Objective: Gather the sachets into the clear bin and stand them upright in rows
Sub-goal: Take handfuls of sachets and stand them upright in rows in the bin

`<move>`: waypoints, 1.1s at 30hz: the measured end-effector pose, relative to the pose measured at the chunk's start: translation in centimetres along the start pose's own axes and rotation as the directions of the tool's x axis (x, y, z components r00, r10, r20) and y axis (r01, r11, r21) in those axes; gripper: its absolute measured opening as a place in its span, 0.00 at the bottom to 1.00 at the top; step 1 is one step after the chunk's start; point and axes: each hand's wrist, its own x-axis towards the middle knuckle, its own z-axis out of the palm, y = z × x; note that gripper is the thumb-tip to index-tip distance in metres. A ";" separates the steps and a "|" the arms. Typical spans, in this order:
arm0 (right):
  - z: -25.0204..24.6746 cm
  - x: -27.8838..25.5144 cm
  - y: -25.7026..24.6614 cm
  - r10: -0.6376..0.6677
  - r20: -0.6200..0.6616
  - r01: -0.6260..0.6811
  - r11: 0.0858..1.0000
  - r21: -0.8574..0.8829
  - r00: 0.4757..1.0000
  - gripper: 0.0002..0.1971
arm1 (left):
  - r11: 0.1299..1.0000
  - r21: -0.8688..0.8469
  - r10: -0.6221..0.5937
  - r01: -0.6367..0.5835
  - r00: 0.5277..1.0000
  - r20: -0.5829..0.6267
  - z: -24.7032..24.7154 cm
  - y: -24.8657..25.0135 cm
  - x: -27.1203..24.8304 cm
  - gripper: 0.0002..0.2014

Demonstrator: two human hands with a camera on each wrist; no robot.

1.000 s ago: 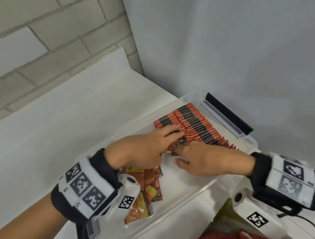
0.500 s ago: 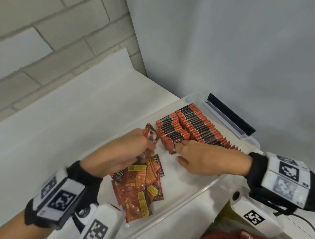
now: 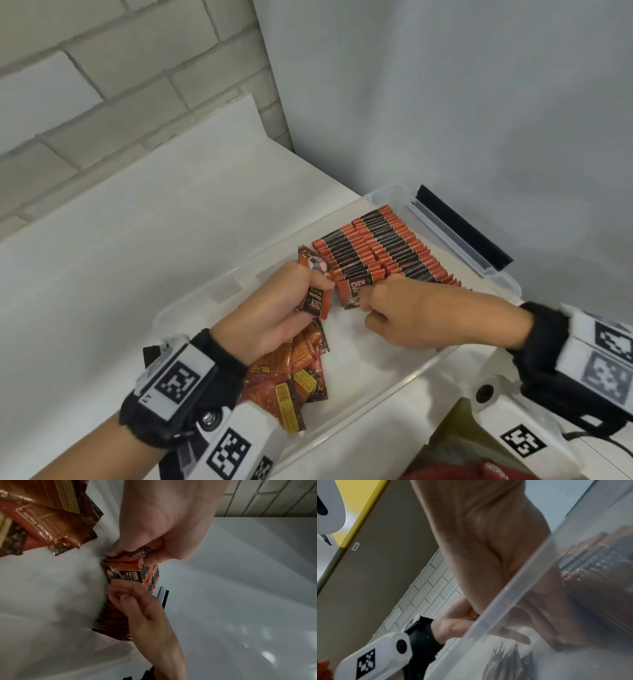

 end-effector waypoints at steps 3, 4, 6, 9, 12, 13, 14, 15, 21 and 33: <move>-0.1 -0.3 0.0 0.013 -0.067 -0.010 0.999 0.041 0.998 0.09 | 0.998 -0.049 -0.029 0.027 0.999 -0.034 -0.4 -0.1 0.2 0.14; -0.1 -0.5 0.0 0.016 -0.094 -0.011 0.999 0.050 0.995 0.09 | 0.997 -0.067 -0.038 0.035 0.998 -0.048 -0.5 -0.2 0.3 0.13; -0.1 -0.6 0.1 0.014 -0.132 -0.006 0.998 0.055 0.991 0.10 | 0.993 -0.109 -0.055 0.051 0.998 -0.037 -0.4 -0.5 0.2 0.13; -0.3 -0.5 0.0 -0.004 -0.160 0.017 0.997 0.080 0.987 0.08 | 0.986 -0.154 -0.064 0.068 0.998 0.030 0.0 -1.2 0.1 0.18; -0.4 -0.2 0.0 -0.011 -0.155 0.025 0.996 0.087 0.988 0.06 | 0.984 -0.161 -0.065 0.070 0.997 0.040 -0.1 -1.5 0.3 0.19; -0.4 -0.2 0.0 -0.013 -0.159 0.026 0.996 0.080 0.987 0.05 | 0.984 -0.164 -0.067 0.072 0.997 0.035 -0.2 -1.5 0.4 0.18; -0.4 -0.2 0.0 -0.015 -0.164 0.027 0.997 0.072 0.986 0.04 | 0.984 -0.164 -0.071 0.074 0.997 0.026 -0.4 -1.4 0.4 0.17; -0.4 -0.3 0.0 -0.016 -0.166 0.027 0.997 0.068 0.986 0.04 | 0.983 -0.166 -0.075 0.076 0.997 0.009 -0.6 -1.3 0.4 0.15; -1.1 -1.3 1.0 -0.031 -0.134 0.051 0.987 0.155 0.990 0.09 | 0.994 -0.057 0.088 -0.091 0.995 -0.042 -2.3 0.9 -1.3 0.15; -2.7 -1.8 2.2 0.057 -0.384 0.299 0.527 0.795 0.921 0.23 | 0.935 -0.168 0.345 -0.312 0.909 0.235 0.1 2.9 1.0 0.11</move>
